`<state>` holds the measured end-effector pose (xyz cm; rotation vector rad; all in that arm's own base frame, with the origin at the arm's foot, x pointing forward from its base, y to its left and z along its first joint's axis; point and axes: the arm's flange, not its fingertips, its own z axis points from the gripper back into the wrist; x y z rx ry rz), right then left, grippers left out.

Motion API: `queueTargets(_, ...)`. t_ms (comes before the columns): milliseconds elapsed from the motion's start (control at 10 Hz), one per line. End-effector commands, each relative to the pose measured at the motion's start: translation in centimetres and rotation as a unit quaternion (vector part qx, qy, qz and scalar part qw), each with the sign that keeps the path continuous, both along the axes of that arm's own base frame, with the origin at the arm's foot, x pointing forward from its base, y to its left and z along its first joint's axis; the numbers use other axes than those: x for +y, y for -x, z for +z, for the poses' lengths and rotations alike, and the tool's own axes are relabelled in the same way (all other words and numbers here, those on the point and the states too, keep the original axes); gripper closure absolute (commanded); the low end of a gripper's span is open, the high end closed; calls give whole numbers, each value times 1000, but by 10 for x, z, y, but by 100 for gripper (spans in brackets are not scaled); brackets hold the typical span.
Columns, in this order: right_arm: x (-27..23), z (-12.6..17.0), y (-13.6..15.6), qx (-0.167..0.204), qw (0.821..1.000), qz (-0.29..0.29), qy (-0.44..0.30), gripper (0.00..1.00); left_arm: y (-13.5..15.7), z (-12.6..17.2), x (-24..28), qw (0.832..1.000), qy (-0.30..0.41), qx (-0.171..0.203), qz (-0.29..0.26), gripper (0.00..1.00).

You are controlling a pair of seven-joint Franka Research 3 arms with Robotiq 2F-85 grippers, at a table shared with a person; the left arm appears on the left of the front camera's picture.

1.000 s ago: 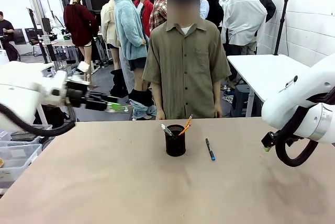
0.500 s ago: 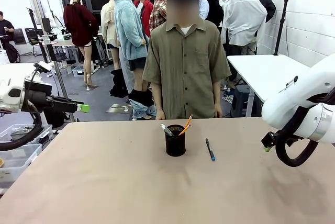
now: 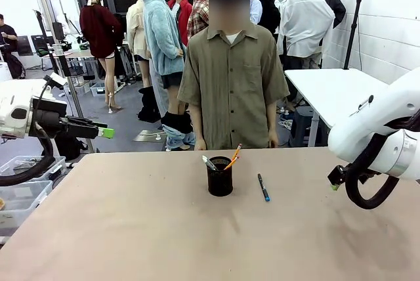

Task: Place the pens into the pen holder.
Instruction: Pick up a writing instrument from the table and place it into the Pen holder.

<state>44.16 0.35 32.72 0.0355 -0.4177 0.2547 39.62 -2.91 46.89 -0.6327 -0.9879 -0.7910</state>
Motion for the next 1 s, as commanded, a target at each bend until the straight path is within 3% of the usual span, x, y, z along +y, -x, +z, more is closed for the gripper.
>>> queueTargets(0, 19, 12, -13, 26, 999, 43, 0, 0, -4, -4, 1, 1000, 9, -12, -7, 20)
queueTargets(400, 94, 65, -93, 66, 994, 89, 3, 0, -4, -4, 1, 1000, 9, -12, -7, 20)
queueTargets(500, 116, 71, -109, 102, 991, 88, 12, 0, -4, -4, 1, 1000, 9, -12, -7, 20)
queueTargets(800, 181, 59, -146, 183, 975, 110, 55, 0, -4, -4, 1, 1000, 9, -12, -7, 20)
queueTargets(900, 195, 51, -150, 193, 974, 100, 63, 0, -4, -4, 1, 1000, 9, -12, -7, 20)
